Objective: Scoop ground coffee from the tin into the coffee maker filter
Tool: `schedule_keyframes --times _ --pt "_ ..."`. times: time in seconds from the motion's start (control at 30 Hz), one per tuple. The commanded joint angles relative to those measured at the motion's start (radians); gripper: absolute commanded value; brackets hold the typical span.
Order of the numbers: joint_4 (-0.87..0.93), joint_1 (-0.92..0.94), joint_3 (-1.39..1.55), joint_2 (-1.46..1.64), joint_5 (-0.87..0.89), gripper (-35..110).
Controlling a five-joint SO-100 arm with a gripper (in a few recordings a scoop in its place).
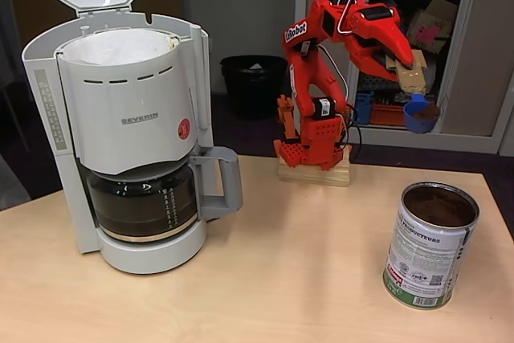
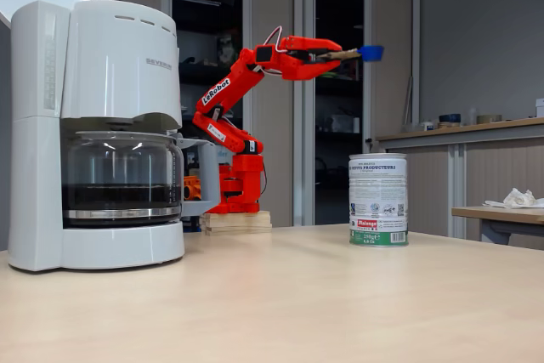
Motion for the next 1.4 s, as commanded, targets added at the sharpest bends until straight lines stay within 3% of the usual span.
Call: schedule_keyframes --times 0.0,0.27,0.73,1.2,1.37 --pt "0.026 0.063 -0.097 -0.02 -0.023 0" --pt "0.11 0.219 -0.279 -0.077 -0.051 0" --pt "0.112 0.552 -0.278 0.025 -0.152 0" --pt "0.187 0.81 -0.377 -0.023 0.138 0" --pt "0.284 0.93 -0.598 -0.183 0.161 0"
